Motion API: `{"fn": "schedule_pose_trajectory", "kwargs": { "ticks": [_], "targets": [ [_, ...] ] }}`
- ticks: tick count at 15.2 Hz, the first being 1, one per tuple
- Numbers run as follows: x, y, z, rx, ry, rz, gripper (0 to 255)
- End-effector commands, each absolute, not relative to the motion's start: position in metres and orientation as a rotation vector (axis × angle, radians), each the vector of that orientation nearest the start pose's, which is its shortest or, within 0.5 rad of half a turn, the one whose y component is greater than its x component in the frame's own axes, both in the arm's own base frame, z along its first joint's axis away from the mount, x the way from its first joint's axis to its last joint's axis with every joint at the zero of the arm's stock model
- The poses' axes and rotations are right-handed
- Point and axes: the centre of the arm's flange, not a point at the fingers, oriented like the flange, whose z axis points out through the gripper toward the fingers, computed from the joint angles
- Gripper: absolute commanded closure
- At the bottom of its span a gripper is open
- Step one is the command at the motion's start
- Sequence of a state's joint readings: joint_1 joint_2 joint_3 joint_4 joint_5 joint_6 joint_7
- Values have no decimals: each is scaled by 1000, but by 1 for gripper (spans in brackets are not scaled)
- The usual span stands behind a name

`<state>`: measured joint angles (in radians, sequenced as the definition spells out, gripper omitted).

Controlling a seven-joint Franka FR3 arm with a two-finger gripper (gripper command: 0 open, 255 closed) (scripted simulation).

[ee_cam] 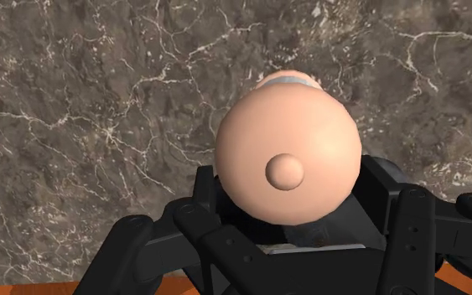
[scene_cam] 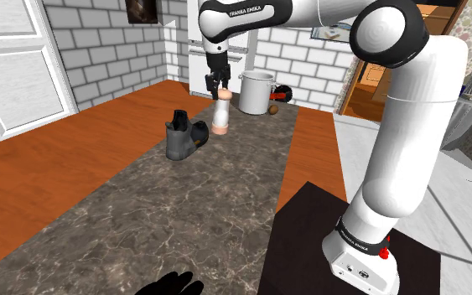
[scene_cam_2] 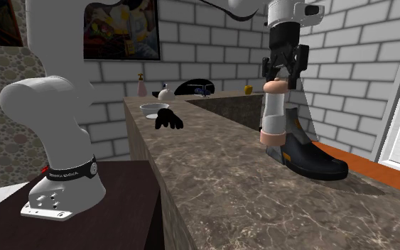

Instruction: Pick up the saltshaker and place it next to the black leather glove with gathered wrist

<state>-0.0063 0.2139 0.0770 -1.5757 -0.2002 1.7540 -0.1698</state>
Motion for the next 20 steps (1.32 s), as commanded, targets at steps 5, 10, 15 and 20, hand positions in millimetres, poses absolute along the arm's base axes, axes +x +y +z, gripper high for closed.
{"fn": "schedule_pose_trajectory", "kwargs": {
  "ticks": [5,10,15,20],
  "targets": [
    [626,23,546,-3286,-462,73,255],
    [626,23,572,-3286,-462,73,255],
    [626,23,598,-3286,-462,73,255],
    [626,23,625,-3286,-462,73,255]
  ]
}}
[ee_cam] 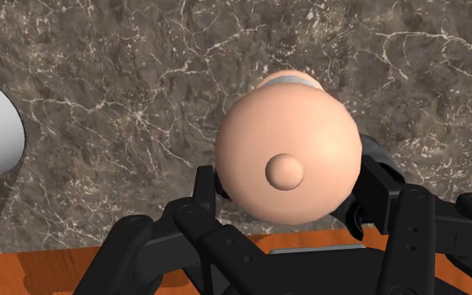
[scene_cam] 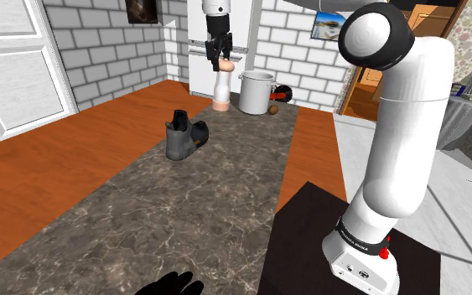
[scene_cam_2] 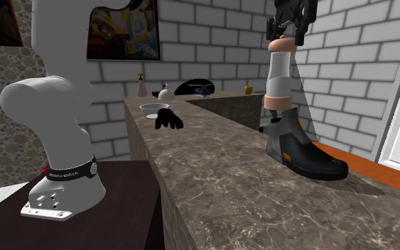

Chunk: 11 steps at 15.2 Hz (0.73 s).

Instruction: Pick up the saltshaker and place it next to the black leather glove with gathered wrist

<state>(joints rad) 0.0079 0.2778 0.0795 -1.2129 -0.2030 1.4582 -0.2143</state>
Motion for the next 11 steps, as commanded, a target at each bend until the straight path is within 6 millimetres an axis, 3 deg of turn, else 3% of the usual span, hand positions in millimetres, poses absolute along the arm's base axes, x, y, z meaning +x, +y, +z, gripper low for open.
{"fn": "schedule_pose_trajectory", "kwargs": {
  "ticks": [1,6,11],
  "targets": [
    [626,23,630,-3286,-462,73,255],
    [626,23,654,-3286,-462,73,255],
    [600,83,642,-3286,-462,73,255]
  ]
}}
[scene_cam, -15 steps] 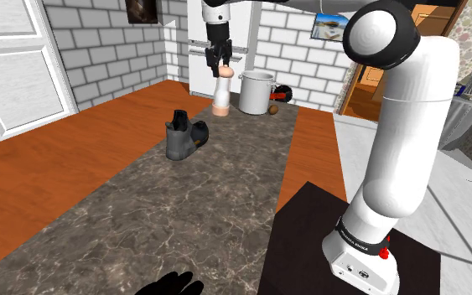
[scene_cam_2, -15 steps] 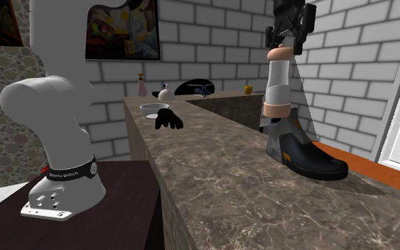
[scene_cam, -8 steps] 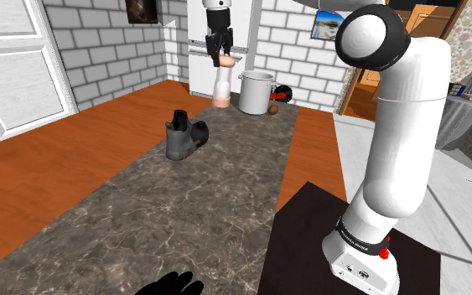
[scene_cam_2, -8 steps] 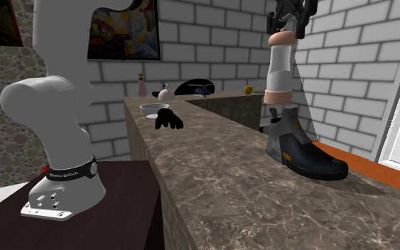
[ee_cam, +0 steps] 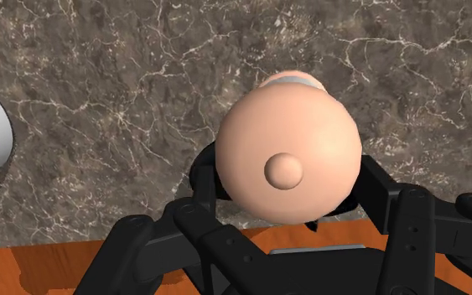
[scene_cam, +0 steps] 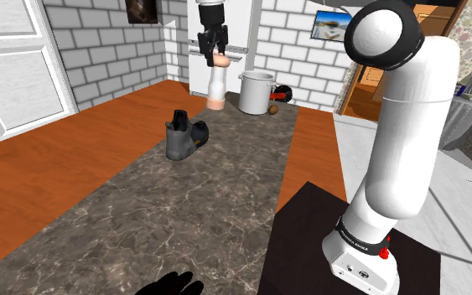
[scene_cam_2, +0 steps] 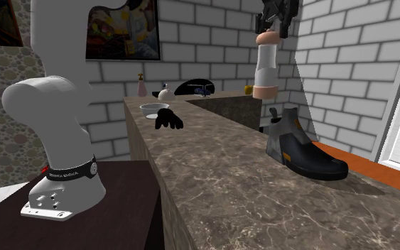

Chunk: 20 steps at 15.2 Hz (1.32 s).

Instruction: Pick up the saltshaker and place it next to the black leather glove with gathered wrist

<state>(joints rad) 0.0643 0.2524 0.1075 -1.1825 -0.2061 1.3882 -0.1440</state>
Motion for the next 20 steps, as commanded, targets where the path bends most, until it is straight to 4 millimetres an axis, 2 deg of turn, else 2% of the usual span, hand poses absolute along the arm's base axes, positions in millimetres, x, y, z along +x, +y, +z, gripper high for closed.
{"fn": "schedule_pose_trajectory", "kwargs": {
  "ticks": [1,20],
  "targets": [
    [595,95,639,-3286,-462,73,255],
    [499,321,591,-3286,-462,73,255]
  ]
}}
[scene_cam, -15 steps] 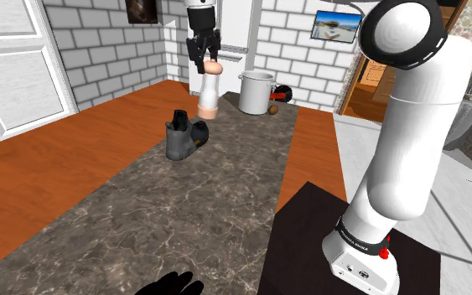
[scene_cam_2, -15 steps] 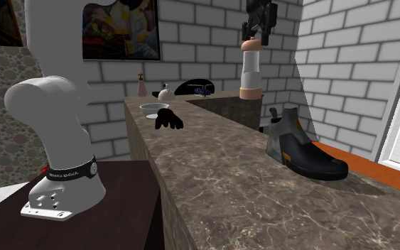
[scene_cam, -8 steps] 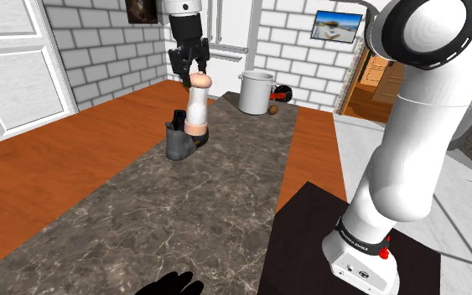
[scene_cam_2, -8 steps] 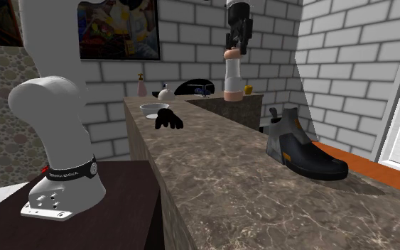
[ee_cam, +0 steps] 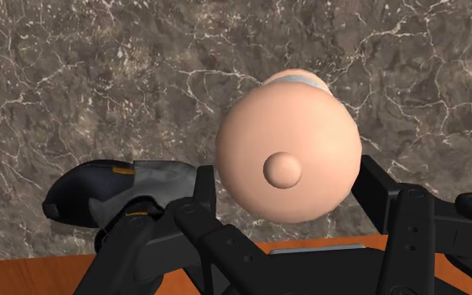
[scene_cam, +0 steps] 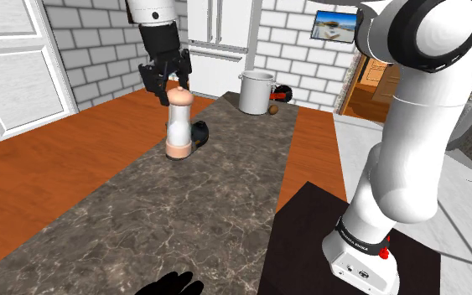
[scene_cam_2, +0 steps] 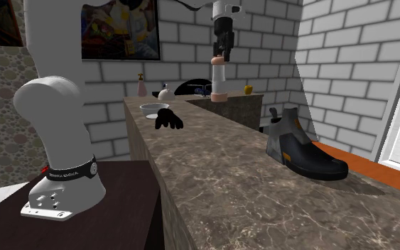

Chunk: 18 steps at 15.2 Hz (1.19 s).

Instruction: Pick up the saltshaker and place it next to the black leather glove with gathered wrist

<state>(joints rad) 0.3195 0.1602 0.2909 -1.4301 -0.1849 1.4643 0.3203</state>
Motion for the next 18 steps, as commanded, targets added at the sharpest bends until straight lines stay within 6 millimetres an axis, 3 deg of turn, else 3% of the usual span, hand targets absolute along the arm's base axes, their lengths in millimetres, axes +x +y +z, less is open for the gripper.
{"fn": "schedule_pose_trajectory", "kwargs": {
  "ticks": [1,17,18],
  "targets": [
    [494,333,589,-3286,-462,73,255],
    [411,527,548,-3286,-462,73,255],
    [411,527,543,-3286,-462,73,255]
  ]
}}
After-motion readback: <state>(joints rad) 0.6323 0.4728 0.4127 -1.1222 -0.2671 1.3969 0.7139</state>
